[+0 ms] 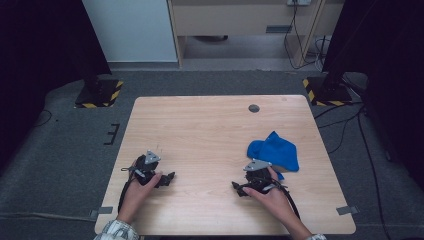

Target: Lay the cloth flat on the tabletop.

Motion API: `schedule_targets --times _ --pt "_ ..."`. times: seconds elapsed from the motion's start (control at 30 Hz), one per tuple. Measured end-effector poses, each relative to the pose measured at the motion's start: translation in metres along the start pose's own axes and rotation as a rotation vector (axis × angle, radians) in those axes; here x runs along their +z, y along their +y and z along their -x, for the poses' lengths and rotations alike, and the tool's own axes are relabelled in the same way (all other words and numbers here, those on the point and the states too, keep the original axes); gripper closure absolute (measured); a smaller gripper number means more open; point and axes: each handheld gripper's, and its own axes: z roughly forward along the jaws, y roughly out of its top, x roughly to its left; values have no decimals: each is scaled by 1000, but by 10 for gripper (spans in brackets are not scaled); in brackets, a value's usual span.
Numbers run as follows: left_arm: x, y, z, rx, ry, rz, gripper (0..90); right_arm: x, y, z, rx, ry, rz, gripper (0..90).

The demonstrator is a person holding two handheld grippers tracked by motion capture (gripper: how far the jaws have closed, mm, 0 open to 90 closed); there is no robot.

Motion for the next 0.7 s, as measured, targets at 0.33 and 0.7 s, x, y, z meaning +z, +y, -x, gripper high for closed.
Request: schedule_targets --times 0.33,0.7 --pt "0 0 0 -1 3 1 0 0 0 0 5 -8 1 90" --pt "0 0 0 -1 2 0 0 -23 15 -4 -11 8 70 180"
